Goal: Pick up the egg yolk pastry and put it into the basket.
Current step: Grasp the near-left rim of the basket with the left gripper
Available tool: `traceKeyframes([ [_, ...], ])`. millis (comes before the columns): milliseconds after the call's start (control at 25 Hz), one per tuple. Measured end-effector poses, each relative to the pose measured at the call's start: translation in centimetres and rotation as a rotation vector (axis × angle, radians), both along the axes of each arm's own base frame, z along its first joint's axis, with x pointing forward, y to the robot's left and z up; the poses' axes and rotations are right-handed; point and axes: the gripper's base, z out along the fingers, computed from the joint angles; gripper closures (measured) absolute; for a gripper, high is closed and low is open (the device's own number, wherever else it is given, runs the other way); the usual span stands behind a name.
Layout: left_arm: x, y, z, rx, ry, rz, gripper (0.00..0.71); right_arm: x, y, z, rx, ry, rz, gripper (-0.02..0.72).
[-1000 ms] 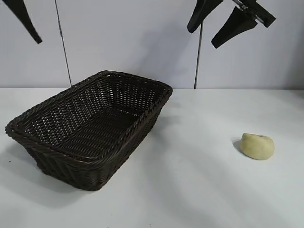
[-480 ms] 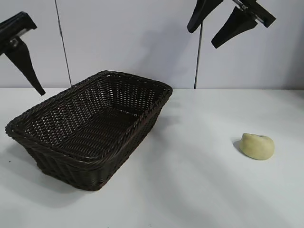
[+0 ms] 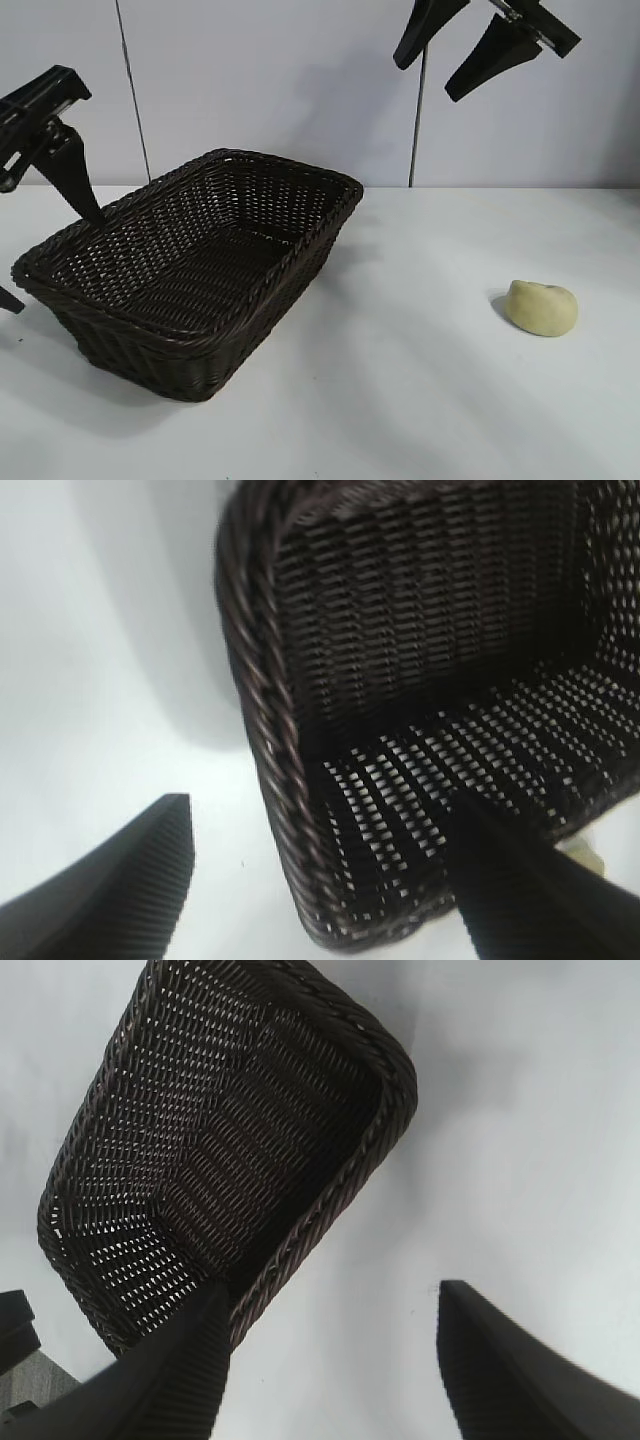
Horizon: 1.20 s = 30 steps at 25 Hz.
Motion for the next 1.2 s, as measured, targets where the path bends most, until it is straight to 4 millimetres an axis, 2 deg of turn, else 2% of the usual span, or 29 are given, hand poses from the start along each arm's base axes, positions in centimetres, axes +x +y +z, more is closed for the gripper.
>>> traceKeyframes([
  [160, 0.3, -0.1, 0.1, -0.013, -0.034, 0.013, 0.196, 0.0, 0.0, 0.0, 0.0, 0.0, 0.0, 0.26],
  [280, 0.5, -0.2, -0.5, -0.004, -0.015, 0.014, 0.196, 0.0, 0.0, 0.0, 0.0, 0.0, 0.0, 0.26],
  [560, 1.6, -0.6, -2.7, 0.019, 0.028, 0.018, 0.196, 0.0, 0.0, 0.0, 0.0, 0.0, 0.0, 0.26],
  [920, 3.0, -1.2, -7.0, 0.068, 0.101, 0.007, 0.196, 0.0, 0.0, 0.0, 0.0, 0.0, 0.0, 0.26],
  [1040, 3.3, -1.3, -7.6, 0.066, 0.091, 0.009, 0.196, 0.0, 0.0, 0.0, 0.0, 0.0, 0.0, 0.26],
  [1120, 3.4, -1.3, -7.7, 0.066, 0.087, 0.009, 0.206, 0.0, 0.0, 0.0, 0.0, 0.0, 0.0, 0.26],
  [1200, 3.4, -1.3, -7.7, 0.066, 0.088, 0.009, 0.257, 0.0, 0.0, 0.0, 0.0, 0.0, 0.0, 0.26],
])
